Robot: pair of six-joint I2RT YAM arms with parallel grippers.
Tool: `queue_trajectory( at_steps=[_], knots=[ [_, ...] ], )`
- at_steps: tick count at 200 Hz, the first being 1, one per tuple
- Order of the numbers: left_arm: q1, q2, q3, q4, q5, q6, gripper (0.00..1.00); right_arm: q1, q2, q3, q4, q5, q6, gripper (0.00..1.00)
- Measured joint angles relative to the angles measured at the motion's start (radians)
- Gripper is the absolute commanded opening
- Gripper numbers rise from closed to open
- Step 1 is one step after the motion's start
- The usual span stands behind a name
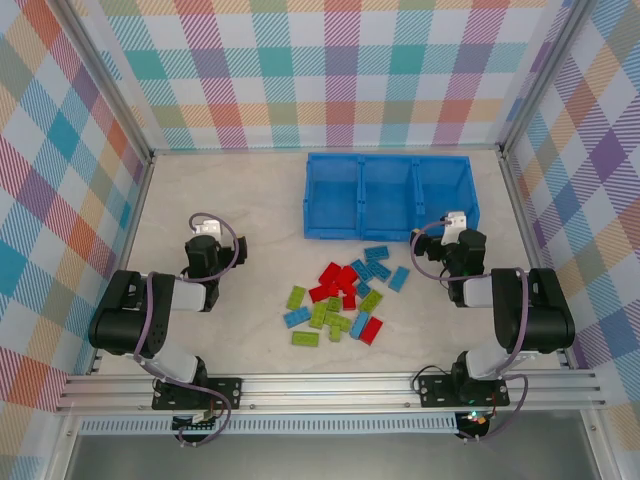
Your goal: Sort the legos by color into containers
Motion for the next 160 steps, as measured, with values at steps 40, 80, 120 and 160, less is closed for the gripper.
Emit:
queue_trajectory(
  at_steps=[40, 80, 120, 160],
  knots=[
    [0.000, 0.000, 0.000, 0.000, 0.000, 0.000, 1.00, 0.000, 0.000, 0.000, 0.000, -0.001, 0.000, 1.00],
    [0.001, 0.000, 0.000, 0.000, 0.000, 0.000, 1.00, 0.000, 0.000, 0.000, 0.000, 0.005, 0.002, 1.00],
    [0.002, 0.000, 0.000, 0.000, 0.000, 0.000, 1.00, 0.000, 0.000, -0.003, 0.005, 0.079, 0.032, 1.00],
    [0.002, 0.000, 0.000, 0.000, 0.000, 0.000, 1.00, 0.019, -0.118, -0.048, -0.047, 0.149, 0.035, 1.00]
  ],
)
